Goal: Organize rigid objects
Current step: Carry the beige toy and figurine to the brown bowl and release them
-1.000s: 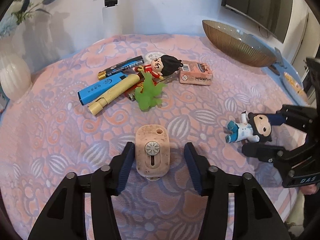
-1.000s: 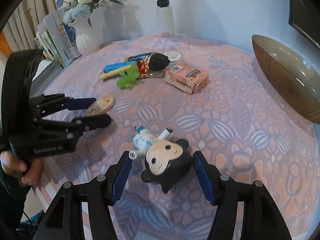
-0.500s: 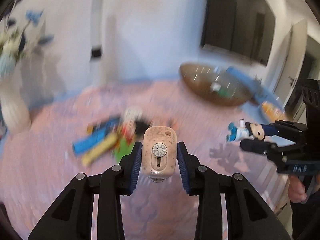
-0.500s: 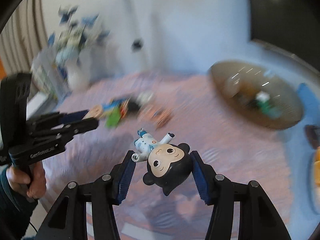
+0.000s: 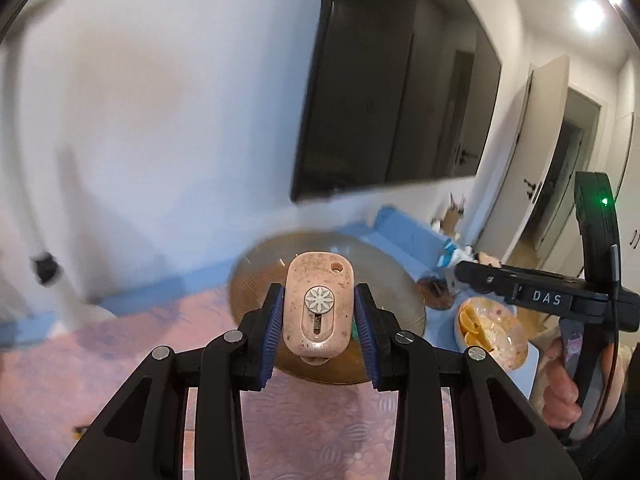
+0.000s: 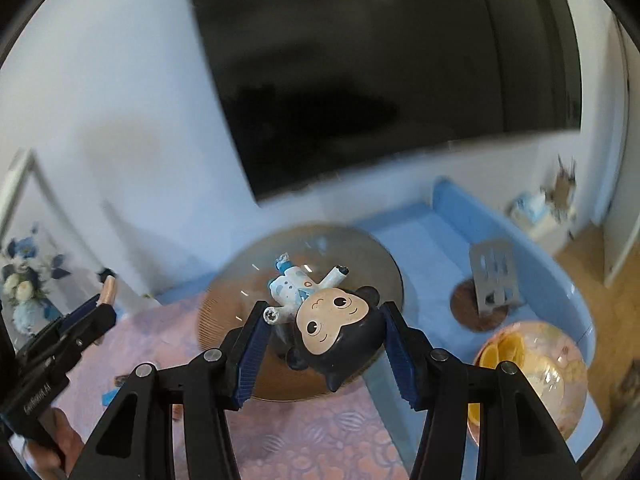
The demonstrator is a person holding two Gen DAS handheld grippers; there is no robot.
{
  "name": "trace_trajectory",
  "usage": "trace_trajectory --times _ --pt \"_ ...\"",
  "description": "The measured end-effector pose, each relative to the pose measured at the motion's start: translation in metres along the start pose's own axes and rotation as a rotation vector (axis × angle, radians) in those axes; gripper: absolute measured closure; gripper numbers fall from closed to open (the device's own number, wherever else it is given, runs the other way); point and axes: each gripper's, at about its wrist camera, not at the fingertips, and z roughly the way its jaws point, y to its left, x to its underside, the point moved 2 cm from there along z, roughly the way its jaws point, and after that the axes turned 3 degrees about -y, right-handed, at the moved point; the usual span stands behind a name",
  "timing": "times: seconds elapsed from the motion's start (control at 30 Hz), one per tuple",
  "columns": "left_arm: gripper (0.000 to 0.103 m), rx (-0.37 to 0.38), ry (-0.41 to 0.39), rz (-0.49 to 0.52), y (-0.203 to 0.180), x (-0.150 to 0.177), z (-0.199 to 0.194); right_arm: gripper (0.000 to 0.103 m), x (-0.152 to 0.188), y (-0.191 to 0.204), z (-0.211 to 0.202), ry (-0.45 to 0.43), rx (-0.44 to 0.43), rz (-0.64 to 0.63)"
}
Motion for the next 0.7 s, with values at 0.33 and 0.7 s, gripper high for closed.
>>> trace_trajectory --times 0.33,0.7 --pt "0.071 0.017 0.188 -0.039 -0.006 0.043 0.085 0.049 0.033 -0.001 0.070 0.200 0.027 -0.035" --pt "0.024 -0.045 0.048 -0.117 0.026 0.050 0.000 0.044 0.033 -0.007 0.041 0.142 0.001 -0.009"
